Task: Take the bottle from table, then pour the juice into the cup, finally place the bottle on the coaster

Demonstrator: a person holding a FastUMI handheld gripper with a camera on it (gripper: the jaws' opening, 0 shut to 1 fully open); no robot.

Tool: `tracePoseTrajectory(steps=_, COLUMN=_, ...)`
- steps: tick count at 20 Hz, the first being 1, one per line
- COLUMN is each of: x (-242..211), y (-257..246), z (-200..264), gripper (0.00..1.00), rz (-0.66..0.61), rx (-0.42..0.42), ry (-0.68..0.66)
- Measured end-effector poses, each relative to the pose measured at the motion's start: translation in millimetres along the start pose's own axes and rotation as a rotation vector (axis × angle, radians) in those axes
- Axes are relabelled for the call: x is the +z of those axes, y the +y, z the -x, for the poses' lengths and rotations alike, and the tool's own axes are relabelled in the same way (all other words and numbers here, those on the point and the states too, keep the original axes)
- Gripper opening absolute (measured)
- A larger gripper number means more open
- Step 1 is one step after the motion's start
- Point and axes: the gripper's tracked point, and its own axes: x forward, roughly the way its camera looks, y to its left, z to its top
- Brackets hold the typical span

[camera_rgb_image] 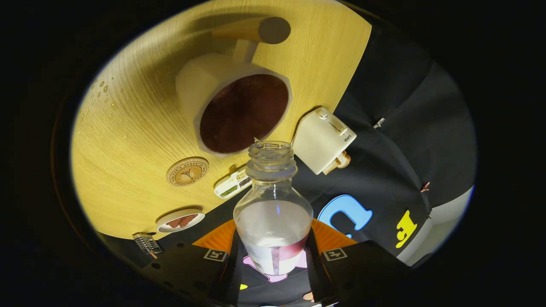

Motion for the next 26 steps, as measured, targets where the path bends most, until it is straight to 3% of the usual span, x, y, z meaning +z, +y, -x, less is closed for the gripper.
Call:
tracePoseTrajectory(steps=7, x=7.0, y=6.7, z=-3.8, gripper=0.65, rz=-0.019, rx=-0.073, ry=-0.072)
tracePoseTrajectory(steps=15, x=-16.9, y=13.7, z=7.7, gripper=0.65, rz=-0.222, rx=-0.138, ry=-0.077)
tracePoseTrajectory(steps=18, x=-39.2, y=18.3, z=21.2, gripper=0.66, rz=-0.410, rx=-0.131, ry=-0.048)
tracePoseTrajectory(steps=21, x=-70.4, y=23.2, z=27.7, gripper=0.66, rz=-0.689, rx=-0.098, ry=0.024)
tracePoseTrajectory(steps=26, x=-129.0, y=12.5, z=35.6, gripper=0.66, rz=-1.164, rx=-0.174, ry=0.164)
